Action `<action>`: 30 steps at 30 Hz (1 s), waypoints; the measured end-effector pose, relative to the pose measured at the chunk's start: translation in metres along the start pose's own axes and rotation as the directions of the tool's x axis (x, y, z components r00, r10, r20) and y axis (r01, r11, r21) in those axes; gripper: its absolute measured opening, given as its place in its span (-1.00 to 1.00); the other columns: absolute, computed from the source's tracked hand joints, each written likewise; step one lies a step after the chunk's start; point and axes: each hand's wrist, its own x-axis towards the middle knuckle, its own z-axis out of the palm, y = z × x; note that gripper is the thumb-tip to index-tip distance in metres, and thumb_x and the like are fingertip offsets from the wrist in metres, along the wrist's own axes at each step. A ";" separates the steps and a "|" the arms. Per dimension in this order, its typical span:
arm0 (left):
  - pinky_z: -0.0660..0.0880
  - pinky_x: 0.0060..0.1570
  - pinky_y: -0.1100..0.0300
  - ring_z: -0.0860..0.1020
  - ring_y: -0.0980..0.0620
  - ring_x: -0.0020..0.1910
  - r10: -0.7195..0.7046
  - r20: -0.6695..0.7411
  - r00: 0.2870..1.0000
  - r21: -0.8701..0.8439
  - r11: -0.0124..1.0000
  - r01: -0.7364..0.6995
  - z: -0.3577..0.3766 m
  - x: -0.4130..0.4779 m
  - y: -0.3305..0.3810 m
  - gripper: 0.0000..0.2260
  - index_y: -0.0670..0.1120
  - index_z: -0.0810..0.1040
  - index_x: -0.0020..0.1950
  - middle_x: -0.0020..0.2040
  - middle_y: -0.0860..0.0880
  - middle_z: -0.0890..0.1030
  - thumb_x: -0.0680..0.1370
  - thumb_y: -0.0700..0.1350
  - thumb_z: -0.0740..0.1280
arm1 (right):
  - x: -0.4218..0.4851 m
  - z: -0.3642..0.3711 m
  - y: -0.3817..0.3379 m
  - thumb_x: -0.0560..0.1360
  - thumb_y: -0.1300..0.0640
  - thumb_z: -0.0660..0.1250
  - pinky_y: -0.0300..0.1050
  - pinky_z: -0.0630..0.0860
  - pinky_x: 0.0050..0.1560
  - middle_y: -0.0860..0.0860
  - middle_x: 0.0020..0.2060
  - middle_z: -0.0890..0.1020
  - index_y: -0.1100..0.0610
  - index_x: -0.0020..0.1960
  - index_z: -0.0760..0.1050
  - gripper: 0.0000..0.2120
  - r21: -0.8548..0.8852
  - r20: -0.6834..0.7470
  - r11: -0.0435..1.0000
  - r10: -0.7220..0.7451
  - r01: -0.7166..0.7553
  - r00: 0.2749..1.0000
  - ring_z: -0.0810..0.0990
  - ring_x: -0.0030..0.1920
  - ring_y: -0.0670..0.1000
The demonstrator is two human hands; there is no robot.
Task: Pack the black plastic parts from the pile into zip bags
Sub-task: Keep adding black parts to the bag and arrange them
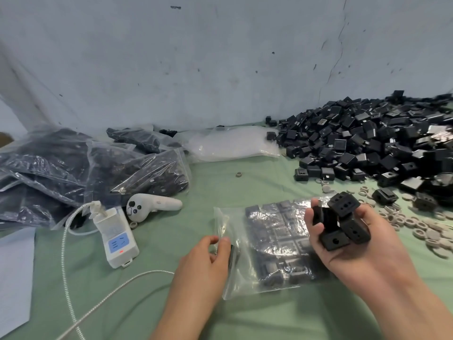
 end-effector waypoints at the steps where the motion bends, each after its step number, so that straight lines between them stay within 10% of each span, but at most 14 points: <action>1: 0.38 -0.24 0.19 0.54 0.21 -0.24 -0.012 0.011 1.000 -0.011 1.000 0.012 0.000 -0.001 0.000 -0.67 0.11 0.58 0.13 -0.35 0.13 0.58 0.57 0.26 0.18 | -0.002 0.000 0.001 0.38 0.07 0.29 -0.18 0.56 -0.37 0.16 -0.03 0.69 0.31 -0.24 0.70 -0.66 -0.001 0.001 1.000 0.001 -0.001 1.000 0.67 -0.11 0.10; 8: 0.51 0.00 0.11 0.61 0.11 -0.18 -0.076 0.047 0.996 -0.244 0.966 0.086 -0.002 -0.005 0.003 -0.57 -0.06 0.43 0.42 -0.28 0.12 0.70 0.60 0.07 0.28 | -0.008 -0.001 0.006 0.39 0.08 0.30 -0.17 0.56 -0.36 0.16 0.03 0.69 0.27 -0.11 0.67 -0.71 0.008 -0.011 1.000 -0.009 0.009 1.000 0.67 -0.10 0.12; 16: 0.48 -0.17 0.17 0.63 0.15 -0.33 -0.068 0.286 0.956 -0.446 0.874 0.195 0.003 0.005 0.005 -0.66 0.12 0.29 0.31 -0.22 0.05 0.73 0.58 0.00 0.32 | -0.006 -0.002 0.010 0.48 0.07 0.27 -0.16 0.56 -0.36 0.15 0.04 0.69 0.23 0.05 0.59 -0.72 0.028 -0.023 1.000 -0.004 0.005 1.000 0.67 -0.11 0.13; 21: 0.57 0.12 0.18 0.69 0.06 -0.13 -0.018 0.209 0.978 -0.522 0.844 0.127 0.008 0.015 0.007 -0.71 0.10 0.42 0.31 -0.14 -0.01 0.72 0.60 -0.10 0.30 | -0.004 0.000 0.009 0.31 0.10 0.32 -0.16 0.56 -0.38 0.18 0.01 0.69 0.29 -0.14 0.67 -0.70 0.017 -0.012 1.000 -0.004 0.004 1.000 0.67 -0.13 0.14; 30: 0.66 -0.25 0.08 0.61 -0.06 -0.32 -0.215 0.386 0.897 -0.881 0.203 0.428 -0.005 0.036 0.016 -0.92 -0.29 0.51 0.04 -0.23 -0.22 0.55 0.58 -0.30 0.32 | 0.012 -0.002 0.003 0.53 0.03 0.23 -0.15 0.56 -0.36 0.15 0.04 0.69 0.25 0.10 0.58 -0.67 0.022 -0.038 1.000 0.000 0.001 0.999 0.67 -0.10 0.14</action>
